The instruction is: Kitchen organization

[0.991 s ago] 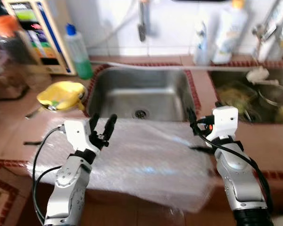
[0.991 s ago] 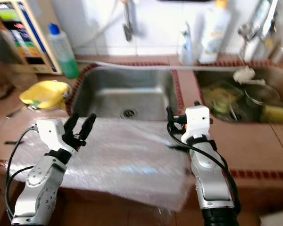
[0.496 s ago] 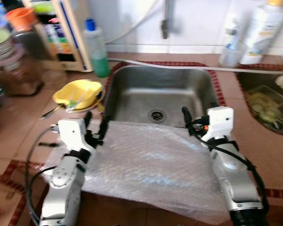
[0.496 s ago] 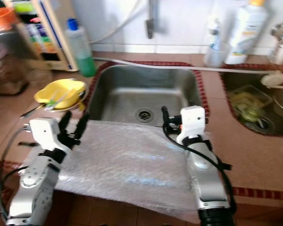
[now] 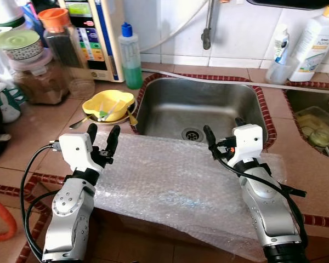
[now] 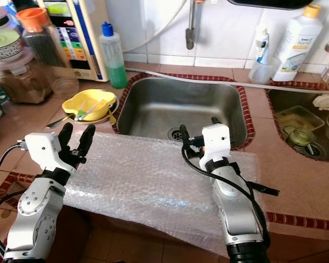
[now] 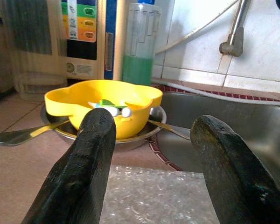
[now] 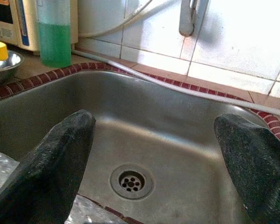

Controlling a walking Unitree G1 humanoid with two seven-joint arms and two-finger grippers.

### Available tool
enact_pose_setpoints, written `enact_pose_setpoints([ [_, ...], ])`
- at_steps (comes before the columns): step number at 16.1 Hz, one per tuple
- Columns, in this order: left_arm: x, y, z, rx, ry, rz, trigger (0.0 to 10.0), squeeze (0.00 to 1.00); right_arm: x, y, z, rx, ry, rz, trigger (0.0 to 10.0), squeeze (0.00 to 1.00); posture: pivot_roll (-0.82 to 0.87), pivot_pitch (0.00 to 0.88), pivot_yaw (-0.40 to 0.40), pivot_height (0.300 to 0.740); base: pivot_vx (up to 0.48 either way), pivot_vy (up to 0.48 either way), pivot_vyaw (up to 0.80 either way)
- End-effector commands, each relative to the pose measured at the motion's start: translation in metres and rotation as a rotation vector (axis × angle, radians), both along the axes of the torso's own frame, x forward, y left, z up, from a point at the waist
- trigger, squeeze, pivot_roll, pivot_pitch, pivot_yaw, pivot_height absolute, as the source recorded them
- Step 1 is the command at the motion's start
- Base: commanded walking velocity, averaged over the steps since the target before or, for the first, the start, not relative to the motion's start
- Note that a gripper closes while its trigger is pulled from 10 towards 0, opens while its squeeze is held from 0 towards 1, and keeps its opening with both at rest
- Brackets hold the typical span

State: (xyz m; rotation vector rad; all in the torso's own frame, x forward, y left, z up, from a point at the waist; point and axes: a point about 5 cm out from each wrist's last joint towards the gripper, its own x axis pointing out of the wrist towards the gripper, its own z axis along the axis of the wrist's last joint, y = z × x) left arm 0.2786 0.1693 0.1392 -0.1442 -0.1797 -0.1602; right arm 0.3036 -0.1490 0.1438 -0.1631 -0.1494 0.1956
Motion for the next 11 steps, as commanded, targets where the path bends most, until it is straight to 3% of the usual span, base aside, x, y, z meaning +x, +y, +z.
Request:
enact_pose_setpoints([
  [1,0.0,0.001,0.009,0.002,-0.032,0.008,10.0,0.0,0.0,0.004,0.009,-0.005,-0.037,0.02,10.0,0.0,-0.15,0.096,0.062,0.74,0.0,0.0,0.0],
  [5,0.0,0.0,0.015,0.016,-0.061,-0.015,10.0,0.0,0.0,0.007,0.01,-0.006,-0.046,0.031,10.0,0.0,-0.15,0.098,0.064,0.74,0.0,0.0,0.0],
  [11,0.001,-0.005,0.035,-0.04,-0.135,-0.052,10.0,0.0,-0.001,0.003,0.027,-0.038,-0.132,0.005,10.0,0.0,-0.16,0.104,0.065,0.74,0.0,0.0,0.0],
])
